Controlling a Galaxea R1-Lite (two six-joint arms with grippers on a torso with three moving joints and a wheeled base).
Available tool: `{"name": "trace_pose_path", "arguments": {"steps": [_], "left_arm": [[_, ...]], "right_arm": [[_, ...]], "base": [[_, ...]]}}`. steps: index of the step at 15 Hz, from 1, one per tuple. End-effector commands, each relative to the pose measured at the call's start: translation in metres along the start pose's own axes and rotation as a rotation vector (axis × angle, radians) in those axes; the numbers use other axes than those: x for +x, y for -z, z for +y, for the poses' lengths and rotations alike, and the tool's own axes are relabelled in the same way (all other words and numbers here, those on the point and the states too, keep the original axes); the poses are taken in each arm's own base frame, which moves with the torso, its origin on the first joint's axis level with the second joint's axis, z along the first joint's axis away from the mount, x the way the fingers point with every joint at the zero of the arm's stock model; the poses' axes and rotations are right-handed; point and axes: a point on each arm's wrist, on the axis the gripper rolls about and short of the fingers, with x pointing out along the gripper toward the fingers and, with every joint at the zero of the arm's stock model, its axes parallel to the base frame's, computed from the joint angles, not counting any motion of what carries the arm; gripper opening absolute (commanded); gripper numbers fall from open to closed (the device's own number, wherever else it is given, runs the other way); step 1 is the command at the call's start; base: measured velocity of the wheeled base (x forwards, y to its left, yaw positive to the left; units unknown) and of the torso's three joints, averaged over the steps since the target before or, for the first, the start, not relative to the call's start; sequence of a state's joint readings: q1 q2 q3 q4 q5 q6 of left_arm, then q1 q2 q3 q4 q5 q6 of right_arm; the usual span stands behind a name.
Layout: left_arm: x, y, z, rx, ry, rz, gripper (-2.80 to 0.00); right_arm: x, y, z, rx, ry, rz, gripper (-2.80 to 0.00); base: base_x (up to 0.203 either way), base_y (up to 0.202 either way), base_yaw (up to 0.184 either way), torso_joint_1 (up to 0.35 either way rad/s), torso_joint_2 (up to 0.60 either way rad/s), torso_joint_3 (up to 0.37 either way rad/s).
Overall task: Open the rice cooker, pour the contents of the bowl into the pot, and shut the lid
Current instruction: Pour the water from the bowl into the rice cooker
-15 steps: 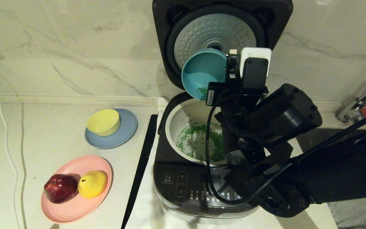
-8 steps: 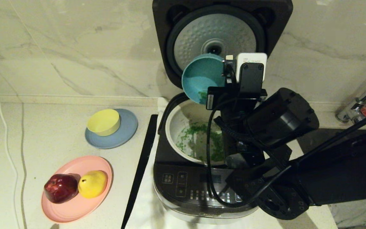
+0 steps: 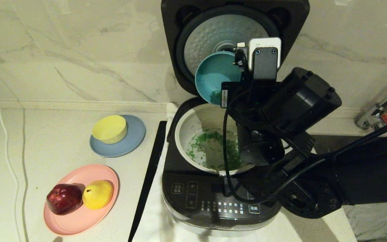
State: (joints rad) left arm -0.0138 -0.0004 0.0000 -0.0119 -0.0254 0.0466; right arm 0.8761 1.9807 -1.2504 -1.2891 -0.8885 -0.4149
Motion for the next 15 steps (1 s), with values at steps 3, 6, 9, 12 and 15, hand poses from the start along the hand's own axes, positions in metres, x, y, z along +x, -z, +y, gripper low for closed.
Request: {"name": "trace_pose_path", "arguments": {"steps": [3, 6, 9, 12, 15], "left_arm": [[0.001, 0.002, 0.000, 0.001, 0.001, 0.008, -2.80], [0.001, 0.002, 0.000, 0.001, 0.000, 0.008, -2.80], [0.001, 0.002, 0.000, 0.001, 0.000, 0.008, -2.80], [0.001, 0.002, 0.000, 0.001, 0.000, 0.008, -2.80], [0.001, 0.002, 0.000, 0.001, 0.000, 0.008, -2.80]], "right_arm": [[-0.004, -0.027, -0.014, -0.019, -0.031, 0.091, -2.80], [-0.012, -0.047, -0.032, -0.026, -0.071, 0.226, -2.80], [-0.026, -0.071, -0.061, 0.006, -0.129, 0.404, -2.80], [-0.047, -0.092, -0.103, 0.077, -0.209, 0.641, -2.80], [-0.062, -0.114, -0.160, 0.176, -0.224, 0.790, -2.80]], "base": [[0.000, 0.000, 0.000, 0.000, 0.00, 0.000], [0.000, 0.000, 0.000, 0.000, 0.00, 0.000], [0.000, 0.000, 0.000, 0.000, 0.00, 0.000], [0.000, 0.000, 0.000, 0.000, 0.00, 0.000], [0.000, 0.000, 0.000, 0.000, 0.00, 0.000]]}}
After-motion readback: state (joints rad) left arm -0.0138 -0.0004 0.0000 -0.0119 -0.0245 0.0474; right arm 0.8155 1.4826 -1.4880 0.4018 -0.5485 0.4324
